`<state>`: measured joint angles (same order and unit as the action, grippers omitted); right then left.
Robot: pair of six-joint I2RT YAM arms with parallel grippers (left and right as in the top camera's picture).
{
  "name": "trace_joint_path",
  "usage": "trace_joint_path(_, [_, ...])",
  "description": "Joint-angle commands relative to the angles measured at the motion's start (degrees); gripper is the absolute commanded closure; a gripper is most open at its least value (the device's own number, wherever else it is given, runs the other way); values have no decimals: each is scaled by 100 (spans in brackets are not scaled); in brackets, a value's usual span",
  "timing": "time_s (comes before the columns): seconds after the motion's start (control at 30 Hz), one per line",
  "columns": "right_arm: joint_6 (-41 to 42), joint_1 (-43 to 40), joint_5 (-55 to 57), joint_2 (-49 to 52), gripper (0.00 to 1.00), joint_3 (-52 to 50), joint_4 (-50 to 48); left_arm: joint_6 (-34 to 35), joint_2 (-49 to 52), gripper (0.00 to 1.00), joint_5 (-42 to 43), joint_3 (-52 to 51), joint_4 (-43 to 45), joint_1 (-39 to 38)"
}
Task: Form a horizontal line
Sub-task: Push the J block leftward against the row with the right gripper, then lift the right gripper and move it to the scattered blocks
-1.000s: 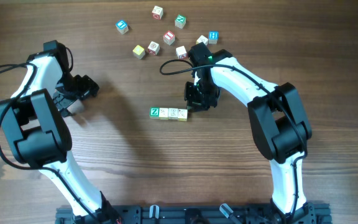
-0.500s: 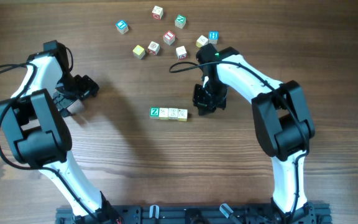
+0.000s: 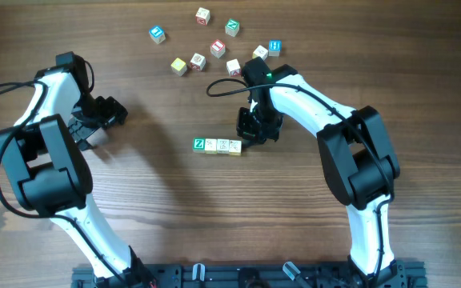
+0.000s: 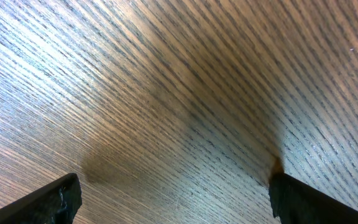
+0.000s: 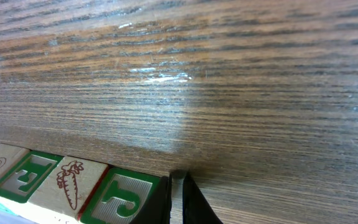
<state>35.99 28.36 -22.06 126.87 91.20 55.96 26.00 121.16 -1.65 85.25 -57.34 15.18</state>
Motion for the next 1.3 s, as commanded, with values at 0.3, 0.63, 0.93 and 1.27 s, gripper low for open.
trace_joint_path(0.3, [306,35,59,229,91,-85,-90,-4,122,0,-186,-68,17,37])
trace_joint_path(0.63, [-273,33,684,223,96,-11,420,-7,122,0,-186,-68,17,37])
trace_joint_path(0.93, [-131,299,1224,-24,96,492,741,-4,122,0,-186,-68,17,37])
trace_joint_path(1.27, [-133,566,1228,-24,96,492,313,-7,122,0,-186,-68,17,37])
